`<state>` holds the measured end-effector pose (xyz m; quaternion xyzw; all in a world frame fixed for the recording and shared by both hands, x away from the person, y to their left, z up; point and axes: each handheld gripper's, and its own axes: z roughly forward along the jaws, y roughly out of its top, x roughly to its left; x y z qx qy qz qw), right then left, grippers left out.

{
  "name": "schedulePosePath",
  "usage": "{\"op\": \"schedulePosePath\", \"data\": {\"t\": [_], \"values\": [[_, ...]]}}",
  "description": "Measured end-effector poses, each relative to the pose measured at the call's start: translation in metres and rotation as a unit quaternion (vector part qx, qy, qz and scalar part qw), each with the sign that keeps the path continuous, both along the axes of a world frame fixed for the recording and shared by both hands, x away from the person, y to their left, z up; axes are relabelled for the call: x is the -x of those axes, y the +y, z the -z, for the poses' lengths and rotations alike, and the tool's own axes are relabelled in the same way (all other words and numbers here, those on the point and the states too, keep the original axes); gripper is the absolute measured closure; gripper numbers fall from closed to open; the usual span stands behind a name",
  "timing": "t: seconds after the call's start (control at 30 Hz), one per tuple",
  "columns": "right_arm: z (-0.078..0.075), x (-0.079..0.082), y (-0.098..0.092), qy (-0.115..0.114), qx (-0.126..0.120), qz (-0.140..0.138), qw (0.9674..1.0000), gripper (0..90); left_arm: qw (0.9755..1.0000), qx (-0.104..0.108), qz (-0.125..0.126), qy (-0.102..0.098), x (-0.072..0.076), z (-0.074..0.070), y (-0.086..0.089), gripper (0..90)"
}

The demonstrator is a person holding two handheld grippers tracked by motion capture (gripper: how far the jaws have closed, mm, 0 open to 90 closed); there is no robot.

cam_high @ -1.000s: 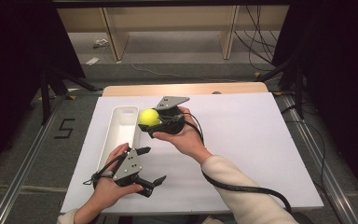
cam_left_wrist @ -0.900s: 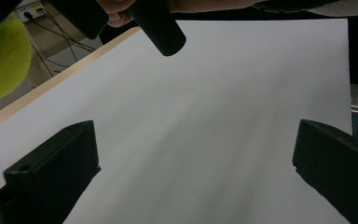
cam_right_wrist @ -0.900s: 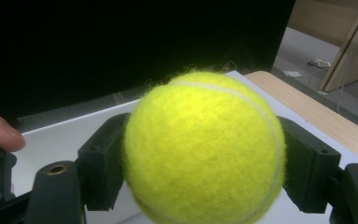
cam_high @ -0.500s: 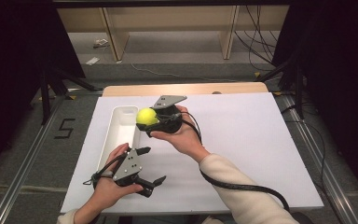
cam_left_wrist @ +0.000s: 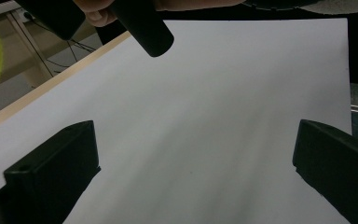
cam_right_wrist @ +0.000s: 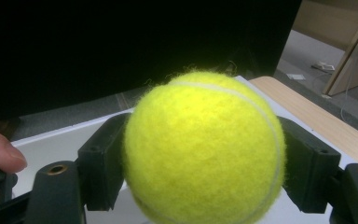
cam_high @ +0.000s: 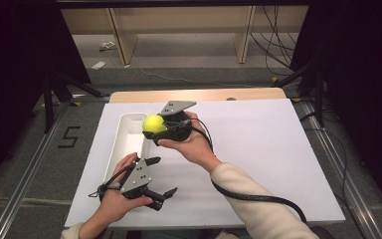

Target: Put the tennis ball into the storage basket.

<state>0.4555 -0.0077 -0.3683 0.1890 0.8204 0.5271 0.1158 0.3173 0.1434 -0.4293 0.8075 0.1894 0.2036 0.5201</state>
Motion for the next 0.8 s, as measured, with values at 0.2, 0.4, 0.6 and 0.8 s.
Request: {"op": "schedulePosePath", "data": {"t": [0.2,0.4,0.6,0.8], "values": [[-0.0002,-0.0004,0.0015,0.0,0.001,-0.002,1.0,26.7,1.0,-0.001,0.0,0.0,0.0001,0.0,0.0,0.0],[-0.001,-0.001,0.002,0.0,0.002,-0.003,1.0,26.7,1.0,-0.001,-0.001,0.0,0.0,0.0,0.0,0.0],[-0.001,-0.0013,0.0026,-0.001,0.002,-0.003,1.0,26.7,1.0,0.0,-0.001,0.001,-0.0002,-0.0004,0.0002,0.0],[-0.0024,-0.0013,0.0049,-0.002,0.001,-0.004,1.0,26.7,1.0,0.001,-0.001,0.001,-0.0003,-0.0005,0.0004,0.0]]}}
